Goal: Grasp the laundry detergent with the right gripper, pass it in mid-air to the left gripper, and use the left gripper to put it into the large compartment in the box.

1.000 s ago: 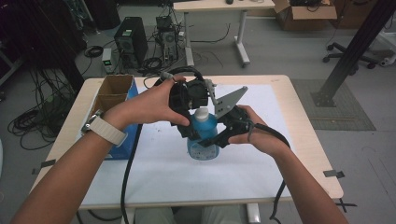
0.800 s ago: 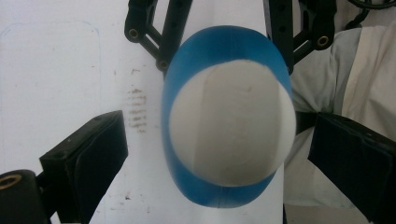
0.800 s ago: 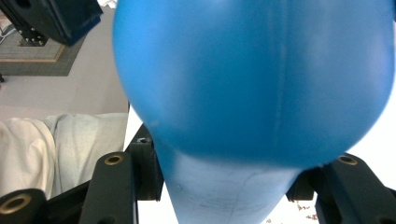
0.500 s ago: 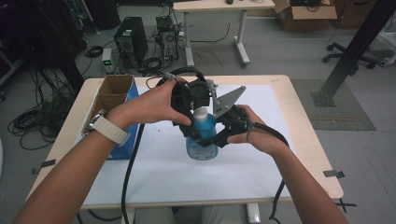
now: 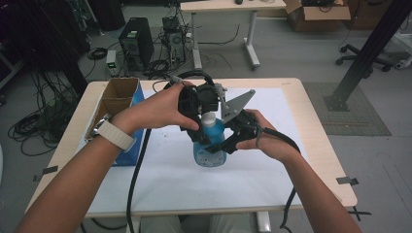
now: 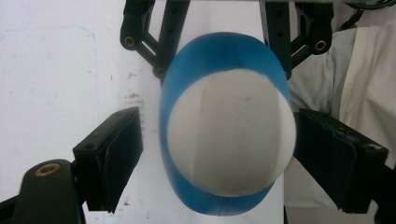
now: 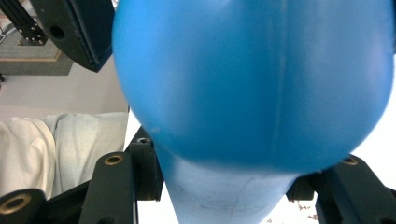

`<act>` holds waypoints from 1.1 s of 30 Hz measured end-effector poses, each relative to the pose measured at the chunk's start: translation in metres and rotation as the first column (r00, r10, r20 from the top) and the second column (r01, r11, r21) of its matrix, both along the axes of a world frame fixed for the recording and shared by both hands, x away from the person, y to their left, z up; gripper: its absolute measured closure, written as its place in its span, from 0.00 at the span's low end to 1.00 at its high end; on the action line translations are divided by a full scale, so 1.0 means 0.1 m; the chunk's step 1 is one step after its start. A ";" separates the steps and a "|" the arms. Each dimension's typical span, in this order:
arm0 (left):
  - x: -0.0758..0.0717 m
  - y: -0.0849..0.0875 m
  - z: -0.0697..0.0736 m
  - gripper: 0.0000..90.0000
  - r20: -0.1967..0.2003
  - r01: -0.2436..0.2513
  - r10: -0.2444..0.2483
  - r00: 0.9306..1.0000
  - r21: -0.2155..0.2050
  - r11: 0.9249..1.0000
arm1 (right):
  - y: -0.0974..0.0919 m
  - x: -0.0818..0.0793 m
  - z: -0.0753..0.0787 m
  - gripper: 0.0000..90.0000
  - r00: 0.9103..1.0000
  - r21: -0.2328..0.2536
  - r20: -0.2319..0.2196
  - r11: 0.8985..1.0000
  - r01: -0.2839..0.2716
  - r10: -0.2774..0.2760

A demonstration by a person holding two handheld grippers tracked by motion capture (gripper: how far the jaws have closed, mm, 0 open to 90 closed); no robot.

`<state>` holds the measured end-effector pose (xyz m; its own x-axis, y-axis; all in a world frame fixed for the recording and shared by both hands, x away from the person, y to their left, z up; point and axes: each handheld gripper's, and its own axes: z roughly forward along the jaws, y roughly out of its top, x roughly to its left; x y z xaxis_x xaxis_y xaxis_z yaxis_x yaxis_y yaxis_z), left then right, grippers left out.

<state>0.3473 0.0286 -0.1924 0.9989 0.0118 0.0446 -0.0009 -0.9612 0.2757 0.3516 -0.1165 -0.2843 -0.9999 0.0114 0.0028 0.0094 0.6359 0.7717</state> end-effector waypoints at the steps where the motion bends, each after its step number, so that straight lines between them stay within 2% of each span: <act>1: 0.00 0.00 0.00 0.20 0.001 0.002 -0.002 1.000 0.001 1.000 | 0.00 0.00 0.00 0.49 1.000 -0.002 0.000 1.000 0.000 0.000; 24: 0.02 -0.02 -0.04 0.32 -0.003 0.017 -0.017 1.000 0.002 1.000 | 0.00 0.01 -0.01 0.49 1.000 -0.007 -0.005 1.000 0.005 -0.006; 33: 0.02 -0.03 -0.07 0.41 -0.001 0.028 -0.028 1.000 -0.007 1.000 | 0.00 0.01 0.00 0.49 1.000 -0.002 -0.001 1.000 0.006 -0.006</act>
<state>0.3496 0.0255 -0.1992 0.9989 -0.0155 0.0438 -0.0273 -0.9589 0.2823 0.3525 -0.1166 -0.2846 -0.9998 0.0173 0.0033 0.0135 0.6374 0.7704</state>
